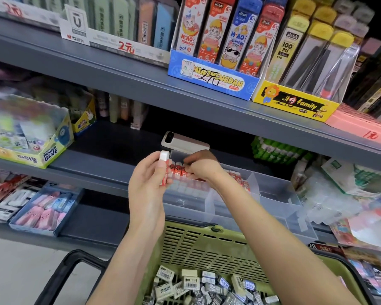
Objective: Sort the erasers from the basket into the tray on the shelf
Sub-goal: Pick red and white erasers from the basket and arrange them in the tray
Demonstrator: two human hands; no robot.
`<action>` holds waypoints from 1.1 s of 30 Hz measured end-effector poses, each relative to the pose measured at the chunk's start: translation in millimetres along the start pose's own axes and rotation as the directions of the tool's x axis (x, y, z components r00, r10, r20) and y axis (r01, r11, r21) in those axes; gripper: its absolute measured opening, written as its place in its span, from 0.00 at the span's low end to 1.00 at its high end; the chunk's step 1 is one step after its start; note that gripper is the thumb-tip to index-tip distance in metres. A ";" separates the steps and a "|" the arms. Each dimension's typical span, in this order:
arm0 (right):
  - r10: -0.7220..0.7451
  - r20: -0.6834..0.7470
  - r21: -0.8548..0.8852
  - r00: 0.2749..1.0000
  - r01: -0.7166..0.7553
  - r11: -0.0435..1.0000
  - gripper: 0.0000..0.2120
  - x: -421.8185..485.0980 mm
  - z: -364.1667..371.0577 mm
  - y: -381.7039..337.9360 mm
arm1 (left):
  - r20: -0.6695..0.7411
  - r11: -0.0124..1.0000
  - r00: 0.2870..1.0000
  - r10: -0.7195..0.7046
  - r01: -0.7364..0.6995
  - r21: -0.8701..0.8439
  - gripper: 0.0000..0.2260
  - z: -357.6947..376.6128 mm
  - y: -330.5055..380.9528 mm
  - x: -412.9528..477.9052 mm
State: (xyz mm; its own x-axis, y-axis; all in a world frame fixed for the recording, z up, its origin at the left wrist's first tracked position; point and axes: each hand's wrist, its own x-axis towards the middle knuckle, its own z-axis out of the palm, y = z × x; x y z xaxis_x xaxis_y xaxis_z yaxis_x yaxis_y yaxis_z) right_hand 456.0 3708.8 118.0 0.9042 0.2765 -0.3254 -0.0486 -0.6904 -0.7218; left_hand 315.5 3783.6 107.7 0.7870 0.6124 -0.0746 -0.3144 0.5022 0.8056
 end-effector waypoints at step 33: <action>-0.183 -0.262 -0.355 0.948 0.082 0.931 0.10 -10.4 -8.8 27.0 | 0.063 0.813 0.993 0.098 -0.117 0.570 0.12 -9.6 -13.8 4.7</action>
State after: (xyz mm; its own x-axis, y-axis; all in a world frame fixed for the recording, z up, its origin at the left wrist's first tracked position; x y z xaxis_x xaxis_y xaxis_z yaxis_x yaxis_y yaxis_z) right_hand 449.0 3681.4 107.3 0.9768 0.2137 -0.0160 0.1797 -0.8576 -0.4819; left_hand 318.5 3785.4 90.6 0.7842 0.6191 0.0421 -0.0448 -0.0112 0.9989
